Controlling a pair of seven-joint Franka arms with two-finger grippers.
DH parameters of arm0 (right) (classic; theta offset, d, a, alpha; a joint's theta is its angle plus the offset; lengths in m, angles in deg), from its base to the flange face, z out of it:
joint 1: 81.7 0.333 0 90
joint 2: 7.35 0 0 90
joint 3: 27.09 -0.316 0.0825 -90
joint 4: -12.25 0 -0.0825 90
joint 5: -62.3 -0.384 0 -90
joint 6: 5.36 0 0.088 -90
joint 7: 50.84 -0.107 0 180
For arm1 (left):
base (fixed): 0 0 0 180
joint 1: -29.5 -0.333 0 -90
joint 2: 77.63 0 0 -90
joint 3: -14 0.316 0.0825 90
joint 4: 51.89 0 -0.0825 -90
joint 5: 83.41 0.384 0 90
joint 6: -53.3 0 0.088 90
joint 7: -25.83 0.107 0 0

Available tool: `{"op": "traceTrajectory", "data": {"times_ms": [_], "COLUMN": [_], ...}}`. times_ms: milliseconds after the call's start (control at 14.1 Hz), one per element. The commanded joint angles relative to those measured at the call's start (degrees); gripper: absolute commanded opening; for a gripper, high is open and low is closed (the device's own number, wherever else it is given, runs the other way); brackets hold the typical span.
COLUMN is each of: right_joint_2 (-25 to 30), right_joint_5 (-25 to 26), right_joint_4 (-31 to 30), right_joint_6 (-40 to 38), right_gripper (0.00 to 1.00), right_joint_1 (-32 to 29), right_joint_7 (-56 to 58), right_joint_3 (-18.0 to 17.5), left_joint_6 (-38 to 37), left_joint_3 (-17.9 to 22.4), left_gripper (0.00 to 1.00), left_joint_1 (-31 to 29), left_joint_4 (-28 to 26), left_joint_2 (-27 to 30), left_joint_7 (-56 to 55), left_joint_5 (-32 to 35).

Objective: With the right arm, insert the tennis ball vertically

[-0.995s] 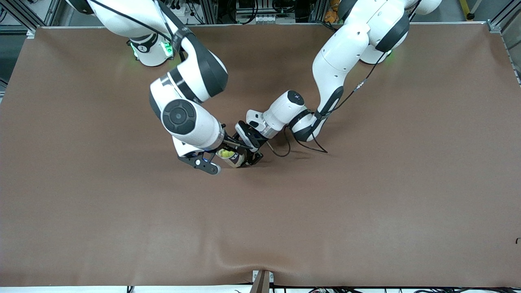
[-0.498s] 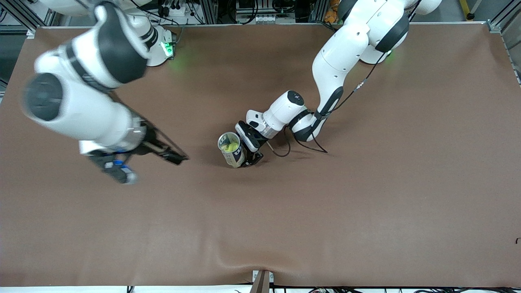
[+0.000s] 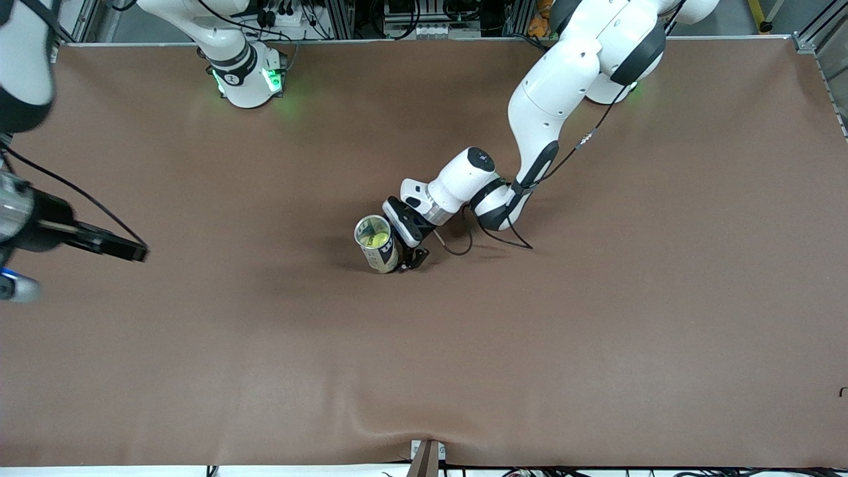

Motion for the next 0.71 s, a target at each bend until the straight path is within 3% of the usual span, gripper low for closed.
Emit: {"op": "traceTrajectory", "data": {"times_ms": [0,213,426,569,640], "right_joint_2": [7.6,13.5,22.8,28.7,29.0], "right_joint_5": [3.8,3.7,3.4,3.4,3.4], "right_joint_4": [-2.2,-9.4,-21.1,-31.2,-31.8], "right_joint_6": [-3.0,-1.6,-0.4,6.2,6.6], "right_gripper": [1.0,1.0,1.0,1.0,1.0], "right_joint_1": [0.1,0.4,0.8,0.7,0.8], "right_joint_7": [9.2,9.5,10.2,10.3,10.5], "right_joint_3": [-0.5,0.4,2.6,2.6,2.6], "left_joint_6": [1.2,1.2,1.2,1.3,1.3], "left_joint_3": [0.5,0.5,0.4,0.2,0.2], "left_gripper": [1.0,1.0,1.0,1.0,1.0], "left_joint_1": [0.5,-0.2,-1.5,-1.7,-1.9], "left_joint_4": [0.4,-1.1,-4.7,-7.1,-9.3], "left_joint_2": [-0.4,0.1,1.9,2.5,4.1], "left_joint_7": [0.3,0.2,-0.1,-0.6,-0.6], "left_joint_5": [-0.8,-0.7,-0.4,-0.6,-0.6]}}
